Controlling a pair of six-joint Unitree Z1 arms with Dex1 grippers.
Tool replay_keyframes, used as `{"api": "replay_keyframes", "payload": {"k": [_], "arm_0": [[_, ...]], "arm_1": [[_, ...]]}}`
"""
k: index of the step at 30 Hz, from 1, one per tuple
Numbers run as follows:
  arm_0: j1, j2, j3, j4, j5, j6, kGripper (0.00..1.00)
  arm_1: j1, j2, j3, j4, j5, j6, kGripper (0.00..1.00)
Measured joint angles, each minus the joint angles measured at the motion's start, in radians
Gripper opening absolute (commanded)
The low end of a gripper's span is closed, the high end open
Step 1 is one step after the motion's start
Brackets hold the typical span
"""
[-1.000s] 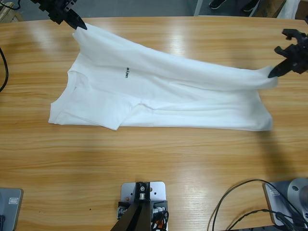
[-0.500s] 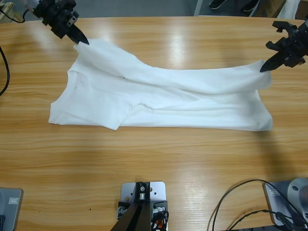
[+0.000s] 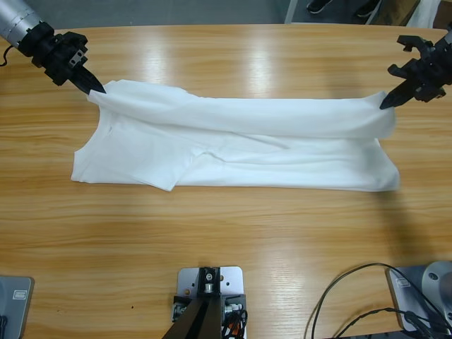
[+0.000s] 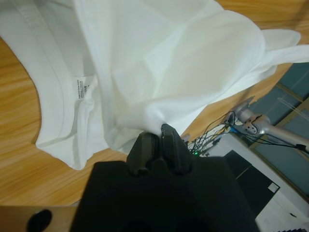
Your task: Fold clothes
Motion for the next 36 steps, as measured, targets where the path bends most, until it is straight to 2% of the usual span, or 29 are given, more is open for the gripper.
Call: {"api": "replay_keyframes", "payload": {"k": [27,28,29,30,31,32,33,34,36], "arm_0": [[0.000,-0.002,0.079,-0.042,-0.010,0.006,0.000],[0.000,-0.002,0.089,-0.043,-0.010,0.006,0.000],[0.000,-0.002,0.095,-0.046,-0.010,0.006,0.000],[0.000,-0.002,0.100,-0.048,-0.010,0.006,0.000],[0.000,-0.002,0.103,-0.050,-0.010,0.007,0.192],[0.000,-0.002,0.105,-0.052,-0.010,0.009,0.667],[0.000,-0.002,0.106,-0.054,-0.010,0.010,0.912],[0.000,-0.002,0.107,-0.056,-0.010,0.012,0.968],[0.000,-0.002,0.109,-0.058,-0.010,0.013,0.968]], "arm_1": [[-0.012,0.006,0.064,-0.008,-0.049,0.011,0.000],[-0.012,0.006,0.066,-0.008,-0.049,0.011,0.040],[-0.012,0.006,0.066,-0.008,-0.049,0.011,0.579],[-0.012,0.006,0.066,-0.008,-0.049,0.011,0.821],[-0.012,0.006,0.066,-0.008,-0.049,0.011,0.929],[-0.012,0.006,0.066,-0.008,-0.049,0.011,0.975],[-0.012,0.006,0.066,-0.008,-0.048,0.011,0.986],[-0.012,0.006,0.066,-0.008,-0.046,0.011,0.998],[-0.013,0.006,0.066,-0.008,-0.045,0.011,1.000]]}}
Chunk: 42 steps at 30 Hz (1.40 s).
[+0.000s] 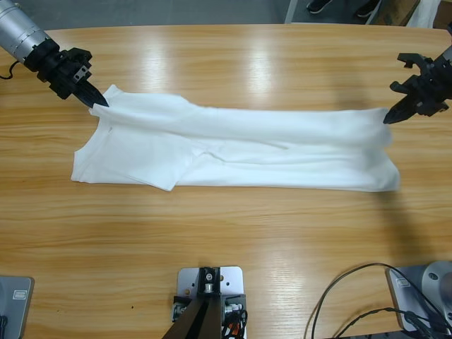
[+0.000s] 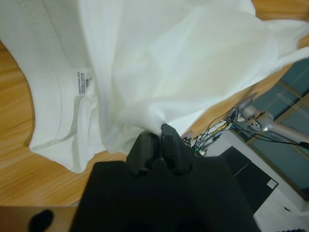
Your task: Fold clothes
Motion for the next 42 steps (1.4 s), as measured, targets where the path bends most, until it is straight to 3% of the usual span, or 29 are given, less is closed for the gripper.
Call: {"api": "replay_keyframes", "payload": {"k": [12,19,22,30,42], "arm_0": [[0.006,-0.018,0.042,-0.032,0.001,0.000,0.968],[0.026,-0.077,0.077,-0.069,0.001,0.000,0.968],[0.026,-0.083,0.089,-0.091,0.001,0.000,0.964],[0.022,-0.084,0.107,-0.116,0.001,0.000,0.964],[0.022,-0.083,0.108,-0.129,0.001,0.000,0.964]], "arm_1": [[-0.001,0.000,0.023,0.003,0.000,0.000,0.996],[-0.001,0.000,0.021,0.002,0.008,0.000,0.932],[0.000,0.004,-0.005,0.002,0.014,0.000,0.861],[0.063,0.069,-0.112,0.015,0.021,0.002,0.849],[0.072,0.130,-0.103,0.015,0.017,0.005,0.844]]}}
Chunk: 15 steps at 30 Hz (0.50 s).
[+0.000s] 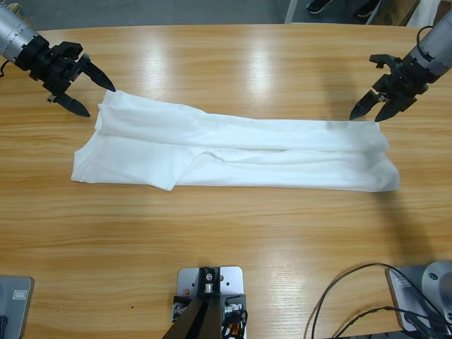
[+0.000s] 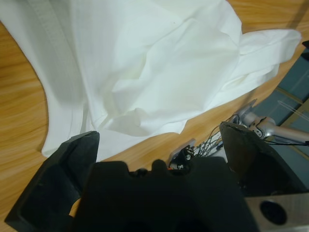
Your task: Fold clothes
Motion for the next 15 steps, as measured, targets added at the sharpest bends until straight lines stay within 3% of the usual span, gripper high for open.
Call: {"api": "replay_keyframes", "payload": {"k": [15], "arm_0": [[0.000,0.004,0.000,-0.005,0.000,0.000,0.964]], "arm_1": [[0.000,0.028,-0.014,-0.002,-0.053,0.017,0.844]]}}
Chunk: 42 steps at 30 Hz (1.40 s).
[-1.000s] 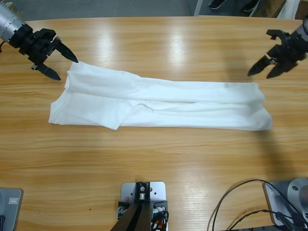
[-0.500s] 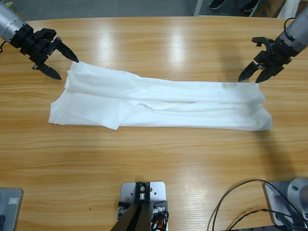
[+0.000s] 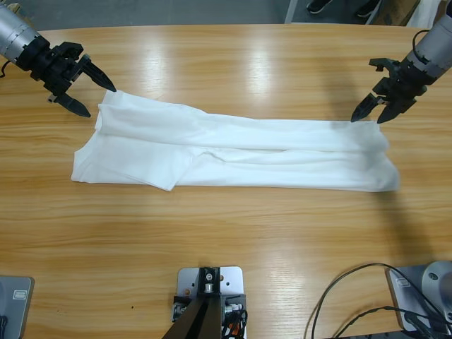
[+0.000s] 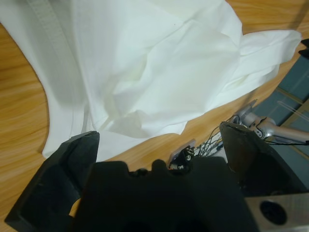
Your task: Fold clothes
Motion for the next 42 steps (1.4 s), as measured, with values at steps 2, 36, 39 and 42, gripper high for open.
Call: {"api": "replay_keyframes", "payload": {"k": [2,36,39,42], "arm_0": [[0.000,0.000,0.000,-0.001,0.000,0.000,0.964],[0.000,0.022,0.000,-0.003,0.000,0.000,0.964],[0.000,0.024,0.000,-0.003,0.000,0.000,0.964],[0.000,0.024,0.000,-0.004,0.000,0.000,0.964]], "arm_1": [[0.000,0.011,-0.002,0.000,-0.003,0.001,0.846],[0.000,0.010,0.018,0.000,-0.045,0.001,0.000],[0.000,-0.032,0.050,0.002,-0.054,0.001,0.000],[0.000,-0.092,0.089,0.009,-0.056,0.002,0.000]]}}
